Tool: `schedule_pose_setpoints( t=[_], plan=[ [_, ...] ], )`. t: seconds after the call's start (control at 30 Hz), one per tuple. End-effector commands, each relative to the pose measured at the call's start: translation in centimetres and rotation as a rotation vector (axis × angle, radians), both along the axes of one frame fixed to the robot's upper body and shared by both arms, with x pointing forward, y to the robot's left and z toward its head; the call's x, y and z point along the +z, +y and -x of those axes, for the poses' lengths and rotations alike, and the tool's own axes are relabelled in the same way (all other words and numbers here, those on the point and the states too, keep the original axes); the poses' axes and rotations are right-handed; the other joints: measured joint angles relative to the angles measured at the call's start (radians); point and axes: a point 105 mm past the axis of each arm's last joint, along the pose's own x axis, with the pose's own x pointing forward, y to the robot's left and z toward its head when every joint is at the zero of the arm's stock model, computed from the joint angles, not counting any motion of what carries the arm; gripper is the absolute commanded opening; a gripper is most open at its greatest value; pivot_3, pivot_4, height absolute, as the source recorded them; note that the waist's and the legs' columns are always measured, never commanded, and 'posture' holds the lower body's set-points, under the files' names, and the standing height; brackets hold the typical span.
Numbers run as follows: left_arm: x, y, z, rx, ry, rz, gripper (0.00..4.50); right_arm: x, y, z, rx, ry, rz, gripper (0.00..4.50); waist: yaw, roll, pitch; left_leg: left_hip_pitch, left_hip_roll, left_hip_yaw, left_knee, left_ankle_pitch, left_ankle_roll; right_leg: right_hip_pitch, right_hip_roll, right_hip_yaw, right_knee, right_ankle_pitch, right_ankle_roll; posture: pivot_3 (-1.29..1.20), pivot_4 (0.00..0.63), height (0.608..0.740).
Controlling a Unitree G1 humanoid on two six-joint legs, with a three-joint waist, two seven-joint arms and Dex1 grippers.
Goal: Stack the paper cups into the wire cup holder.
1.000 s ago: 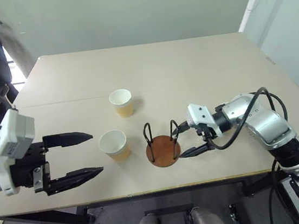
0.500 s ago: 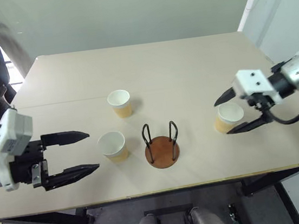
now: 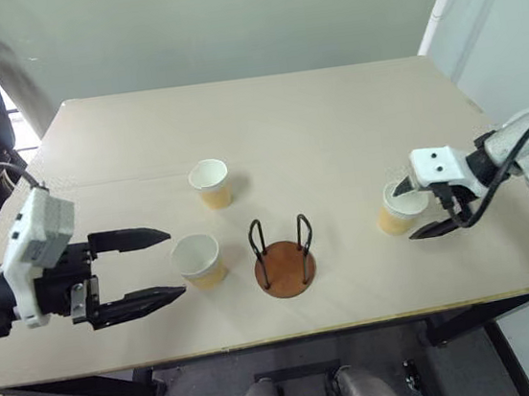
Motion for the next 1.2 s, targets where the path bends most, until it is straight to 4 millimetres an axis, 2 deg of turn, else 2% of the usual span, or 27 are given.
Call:
schedule_pose_setpoints(
  t=[0.03,0.13,0.23,0.4,0.6,0.8,0.83,1.03,1.13,1.2],
  plan=[
    [0.8,0.0,0.5,0.008,-0.043,-0.013,4.50,0.4,0.0,-0.7,0.007,-0.052,0.036,4.48,0.000,0.000,0.000,0.000,0.000,0.000,0.000,0.000,0.000,0.000,0.000,0.000,0.000,0.000,0.000,0.00,0.150,0.740],
    [0.8,0.0,0.7,0.019,-0.044,-0.017,4.50,-0.3,-0.2,-1.0,0.006,-0.045,0.062,4.48,0.000,0.000,0.000,0.000,0.001,0.000,0.001,0.000,0.000,0.000,0.001,0.000,0.000,0.000,-0.001,0.00,0.150,0.740],
    [0.8,0.2,0.9,0.033,-0.044,-0.022,4.50,-0.6,0.0,-1.2,0.014,-0.044,0.066,3.96,0.000,0.000,0.000,0.000,0.001,0.000,0.001,0.000,0.000,0.000,0.001,0.000,0.000,0.000,-0.001,0.00,0.150,0.740],
    [0.8,0.3,0.8,0.045,-0.046,-0.024,4.50,-0.3,-0.2,-1.6,0.019,-0.058,0.077,2.21,0.001,0.000,0.000,0.000,0.002,0.000,0.002,0.000,0.000,0.000,0.002,0.000,0.000,-0.004,-0.009,0.00,0.150,0.740],
    [0.7,0.4,0.6,0.053,-0.055,-0.029,4.50,-0.1,-0.5,-1.1,0.047,-0.040,0.105,0.04,0.001,0.000,0.000,0.000,0.002,0.000,0.003,0.000,0.000,0.000,0.003,0.001,0.000,-0.003,-0.010,0.00,0.150,0.740],
    [0.7,0.5,0.4,0.058,-0.062,-0.034,4.50,0.5,0.0,-0.3,0.102,-0.015,0.090,0.02,0.001,0.000,0.000,0.000,0.003,0.000,0.003,-0.001,-0.001,0.000,0.003,0.001,0.000,-0.003,-0.010,0.00,0.150,0.740],
    [0.7,0.5,0.4,0.057,-0.061,-0.034,4.50,1.1,0.5,-0.2,0.120,-0.025,0.064,0.02,0.001,0.000,0.000,0.000,0.003,0.000,0.003,-0.001,-0.001,0.000,0.004,0.001,0.000,-0.003,-0.010,0.00,0.150,0.740],
    [0.8,0.6,0.5,0.054,-0.060,-0.035,4.50,7.9,5.0,-0.7,0.174,-0.143,-0.193,0.02,-0.009,0.002,0.001,0.001,0.004,0.000,0.003,0.000,-0.002,0.000,0.006,0.003,0.000,-0.002,-0.013,0.00,0.150,0.740],
    [0.8,0.5,0.5,0.054,-0.060,-0.034,4.50,10.8,7.3,0.3,0.266,-0.177,-0.286,0.02,-0.010,0.002,0.001,0.001,0.005,0.000,0.002,0.000,-0.002,0.000,0.007,0.002,0.000,-0.004,-0.015,0.00,0.150,0.740],
    [0.7,0.5,0.5,0.053,-0.059,-0.033,4.50,11.8,8.8,1.4,0.339,-0.166,-0.344,0.02,-0.009,0.002,0.001,0.001,0.005,0.000,0.002,-0.001,-0.002,0.000,0.007,0.002,0.000,-0.004,-0.016,0.00,0.150,0.740]
  ],
)
